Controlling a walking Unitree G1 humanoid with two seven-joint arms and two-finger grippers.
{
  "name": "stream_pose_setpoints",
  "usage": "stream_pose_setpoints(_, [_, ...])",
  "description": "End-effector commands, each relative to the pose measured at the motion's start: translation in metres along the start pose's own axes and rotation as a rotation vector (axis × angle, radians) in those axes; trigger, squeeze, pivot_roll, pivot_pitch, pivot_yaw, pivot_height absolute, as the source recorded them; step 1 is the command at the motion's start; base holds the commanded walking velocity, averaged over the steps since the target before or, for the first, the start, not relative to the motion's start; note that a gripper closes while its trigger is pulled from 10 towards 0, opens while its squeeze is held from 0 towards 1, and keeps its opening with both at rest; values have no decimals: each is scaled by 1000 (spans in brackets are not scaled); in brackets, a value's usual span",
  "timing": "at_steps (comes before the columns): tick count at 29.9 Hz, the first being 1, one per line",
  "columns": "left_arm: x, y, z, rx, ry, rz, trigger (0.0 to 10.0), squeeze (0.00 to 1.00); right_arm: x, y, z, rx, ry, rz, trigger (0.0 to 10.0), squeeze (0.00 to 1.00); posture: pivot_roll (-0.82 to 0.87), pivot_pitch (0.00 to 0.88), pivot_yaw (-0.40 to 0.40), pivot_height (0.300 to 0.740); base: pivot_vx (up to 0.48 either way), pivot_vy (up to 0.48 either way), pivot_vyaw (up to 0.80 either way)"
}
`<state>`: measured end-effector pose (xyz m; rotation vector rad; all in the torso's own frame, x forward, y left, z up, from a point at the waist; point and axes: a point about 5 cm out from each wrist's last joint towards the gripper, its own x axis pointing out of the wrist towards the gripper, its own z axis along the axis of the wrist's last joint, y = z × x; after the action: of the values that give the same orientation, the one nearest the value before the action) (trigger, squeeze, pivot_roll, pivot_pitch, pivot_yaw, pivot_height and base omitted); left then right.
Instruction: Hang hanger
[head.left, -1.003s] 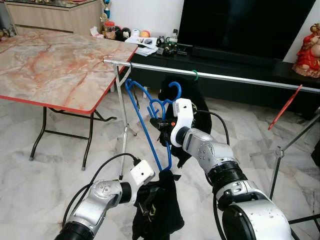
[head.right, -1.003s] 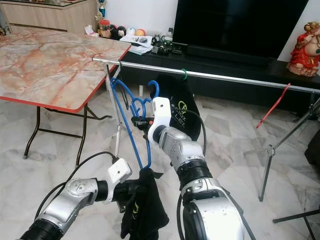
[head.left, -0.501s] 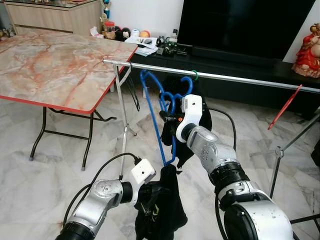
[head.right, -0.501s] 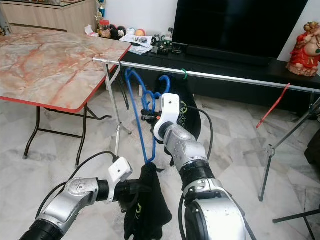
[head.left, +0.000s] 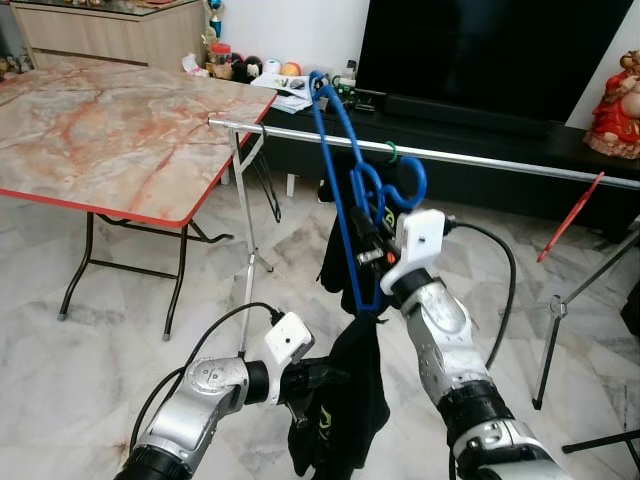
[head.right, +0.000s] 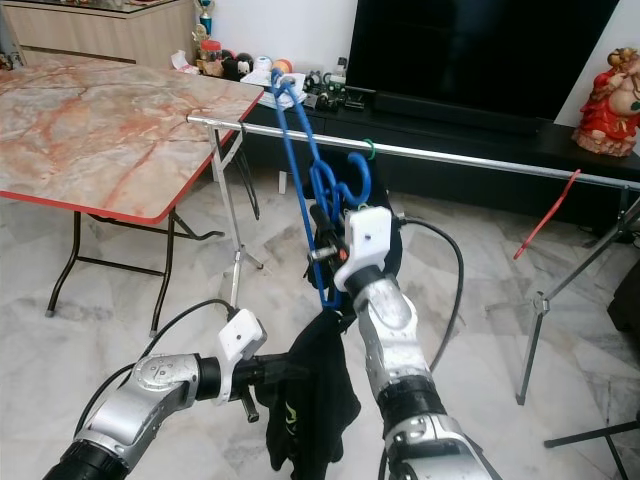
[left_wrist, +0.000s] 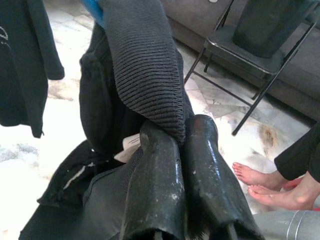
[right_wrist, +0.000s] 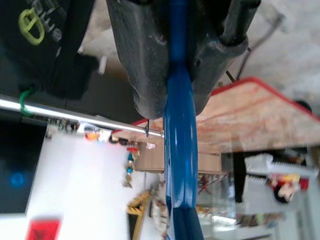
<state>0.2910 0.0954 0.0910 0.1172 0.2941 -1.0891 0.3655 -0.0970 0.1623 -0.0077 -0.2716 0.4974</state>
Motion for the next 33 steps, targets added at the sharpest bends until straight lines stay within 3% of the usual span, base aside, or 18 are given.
stream_pose_setpoints(1, [0, -1, 3, 1, -3, -4, 0, 0, -8, -4, -5, -80, 16, 16, 10000, 0, 156, 0, -119, 740, 0, 0, 0])
stream_pose_setpoints(2, [1, -1, 3, 1, -6, -1, 0, 0, -17, -6, -20, -72, 82, 4, 10000, 0, 156, 0, -118, 740, 0, 0, 0])
stream_pose_setpoints(3, [1, -1, 3, 1, -6, -1, 0, 0, -17, -6, -20, -72, 82, 4, 10000, 0, 156, 0, -118, 740, 0, 0, 0])
stream_pose_setpoints(4, [1, 0, 4, 0, -11, 4, 0, 0, -34, -8, -45, -1, 192, -20, 10000, 0, 156, 0, -117, 740, 0, 0, 0])
stream_pose_setpoints(6, [1, 0, 4, -1, -14, 7, 0, 0, -41, -8, -55, 2, 248, -13, 10000, 0, 156, 0, -117, 740, 0, 0, 0])
stream_pose_setpoints(8, [1, 0, 4, -2, -15, 9, 0, 0, -47, -5, -64, -17, 307, 15, 10000, 0, 151, 0, -116, 740, 0, 0, 0])
stream_pose_setpoints(10, [1, 0, 4, -4, -18, 11, 0, 0, -65, 4, -87, -75, 441, 63, 10000, 0, 159, 0, -117, 740, 0, 0, 0])
stream_pose_setpoints(11, [1, 0, 4, -4, -18, 11, 0, 0, -65, 4, -87, -75, 441, 63, 10000, 0, 159, 0, -117, 740, 0, 0, 0])
stream_pose_setpoints(14, [0, 0, 4, -6, -20, 14, 0, 0, -87, 8, -107, -53, 535, -6, 10000, 0, 161, 0, -116, 740, 0, 0, 0])
stream_pose_setpoints(16, [0, 0, 4, -8, -20, 14, 0, 0, -89, 7, -108, -85, 534, -31, 10000, 0, 161, 0, -116, 740, 0, 0, 0])
stream_pose_setpoints(20, [0, -1, 4, -15, -18, 9, 0, 0, -99, -5, -115, -168, 583, -227, 10000, 0, 161, 0, -114, 740, 0, 0, 0])
stream_pose_setpoints(26, [-1, -2, 2, -22, -9, 3, 0, 0, -119, -30, -120, 27, 620, -582, 10000, 0, 166, 0, -115, 740, 0, 0, 0])
stream_pose_setpoints(27, [-1, -2, 2, -22, -9, 3, 0, 0, -119, -30, -120, 27, 620, -582, 10000, 0, 166, 0, -115, 740, 0, 0, 0])
stream_pose_setpoints(28, [-2, -3, 0, -24, -4, 0, 0, 0, -125, -40, -118, 28, 613, -687, 10000, 0, 166, 0, -115, 740, 0, 0, 0])
stream_pose_setpoints(30, [-4, -4, -3, -30, 6, -3, 0, 0, -141, -61, -115, 135, 580, -936, 10000, 0, 166, 1, -116, 740, 0, 0, 0])
stream_pose_setpoints(32, [-5, -4, -5, -34, 12, -1, 0, 0, -151, -70, -114, 251, 550, -1080, 10000, 0, 166, 1, -116, 740, 0, 0, 0])
stream_pose_setpoints(33, [-5, -4, -5, -34, 12, -1, 0, 0, -151, -70, -114, 251, 550, -1080, 10000, 0, 166, 1, -116, 740, 0, 0, 0])
